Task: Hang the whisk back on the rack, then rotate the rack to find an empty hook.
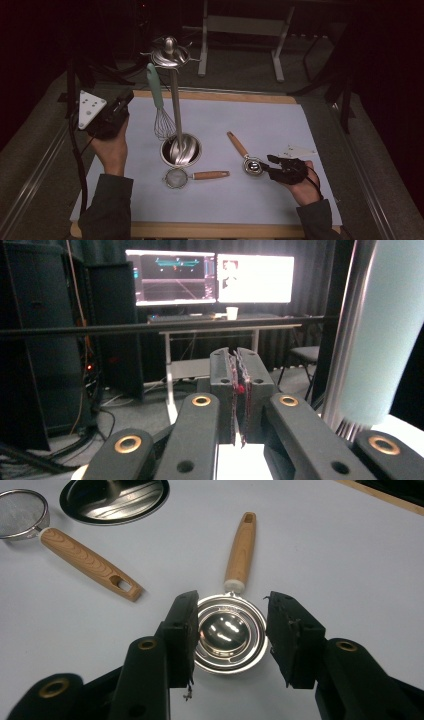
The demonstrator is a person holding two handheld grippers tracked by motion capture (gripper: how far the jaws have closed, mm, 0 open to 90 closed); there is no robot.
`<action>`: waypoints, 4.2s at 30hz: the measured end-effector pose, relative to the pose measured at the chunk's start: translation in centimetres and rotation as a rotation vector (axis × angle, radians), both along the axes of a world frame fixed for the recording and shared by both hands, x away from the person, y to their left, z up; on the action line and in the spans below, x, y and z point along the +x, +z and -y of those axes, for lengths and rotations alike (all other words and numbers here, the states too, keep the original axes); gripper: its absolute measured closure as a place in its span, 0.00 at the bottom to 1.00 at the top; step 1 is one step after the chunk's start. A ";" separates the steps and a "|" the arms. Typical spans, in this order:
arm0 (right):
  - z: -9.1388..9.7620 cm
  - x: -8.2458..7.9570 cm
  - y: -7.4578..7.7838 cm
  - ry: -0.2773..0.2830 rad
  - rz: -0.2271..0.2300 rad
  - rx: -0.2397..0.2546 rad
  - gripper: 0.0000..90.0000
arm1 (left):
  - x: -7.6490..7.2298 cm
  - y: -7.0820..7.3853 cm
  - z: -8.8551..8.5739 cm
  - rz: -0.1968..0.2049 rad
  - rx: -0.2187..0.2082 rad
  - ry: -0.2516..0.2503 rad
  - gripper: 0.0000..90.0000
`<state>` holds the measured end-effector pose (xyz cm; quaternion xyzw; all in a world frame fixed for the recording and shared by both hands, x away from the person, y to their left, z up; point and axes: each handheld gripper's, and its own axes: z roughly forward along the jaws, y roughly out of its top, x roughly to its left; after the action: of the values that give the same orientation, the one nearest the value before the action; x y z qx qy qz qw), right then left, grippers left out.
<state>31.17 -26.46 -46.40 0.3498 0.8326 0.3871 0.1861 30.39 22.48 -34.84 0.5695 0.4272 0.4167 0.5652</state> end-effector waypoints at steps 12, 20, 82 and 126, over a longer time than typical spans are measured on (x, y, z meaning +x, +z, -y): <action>0.1 -0.1 0.4 -0.002 0.010 0.010 0.63 | -0.1 -4.3 -0.9 -0.079 -0.039 0.009 0.94; -0.7 -0.2 0.4 0.021 0.012 -0.003 0.63 | -0.3 -9.0 -1.1 -0.208 -0.006 -0.005 0.88; -14.6 3.1 -5.7 0.172 -0.123 -0.160 0.96 | -1.1 -19.1 0.9 -0.584 0.132 -0.140 0.90; -15.4 6.1 -3.4 0.120 -0.062 -0.120 0.98 | -1.1 -18.8 5.2 -0.603 0.220 -0.327 1.00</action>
<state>37.30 -11.08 -49.81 0.2991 0.8791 0.3361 0.1573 29.24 17.25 -53.69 0.7849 0.4307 0.1776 0.4085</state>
